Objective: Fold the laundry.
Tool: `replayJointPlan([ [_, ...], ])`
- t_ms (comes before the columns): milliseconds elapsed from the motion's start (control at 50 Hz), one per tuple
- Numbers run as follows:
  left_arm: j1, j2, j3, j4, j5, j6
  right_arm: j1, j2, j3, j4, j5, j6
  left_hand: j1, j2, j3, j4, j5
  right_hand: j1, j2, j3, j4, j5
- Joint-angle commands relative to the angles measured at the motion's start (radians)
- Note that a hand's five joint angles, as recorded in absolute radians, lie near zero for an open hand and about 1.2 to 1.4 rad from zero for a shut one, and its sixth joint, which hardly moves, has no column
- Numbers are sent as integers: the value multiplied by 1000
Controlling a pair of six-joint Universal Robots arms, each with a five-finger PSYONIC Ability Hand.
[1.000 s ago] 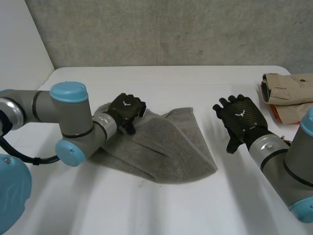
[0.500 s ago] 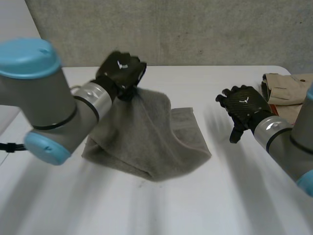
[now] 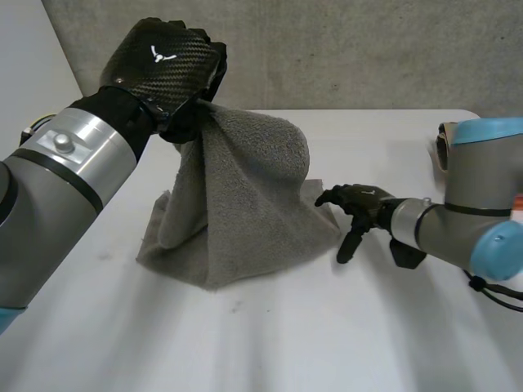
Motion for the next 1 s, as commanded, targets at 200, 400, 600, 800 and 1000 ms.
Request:
replayJointPlan([
  [200, 60, 6, 32, 101, -4, -85, 97, 127, -279, -13, 96, 124, 258, 199, 204, 198, 244, 1193, 1173, 1179, 1158, 1150],
  [400, 112, -231, 359, 250, -132, -82, 91, -27, -593, -200, 341, 36, 258, 199, 204, 198, 244, 1193, 1173, 1179, 1158, 1150],
  [600, 134, -308, 402, 459, -207, -87, 104, -238, -387, -414, 363, -181, 258, 199, 204, 198, 244, 1193, 1173, 1179, 1158, 1150],
  [800, 129, -258, -29, 460, -198, -102, 106, -353, 136, -406, 351, -347, 258, 199, 204, 198, 244, 1193, 1173, 1179, 1158, 1150],
  [1000, 127, -259, -416, 440, -202, -108, 117, -287, 439, -431, 277, -407, 258, 199, 204, 198, 244, 1193, 1173, 1179, 1158, 1150],
])
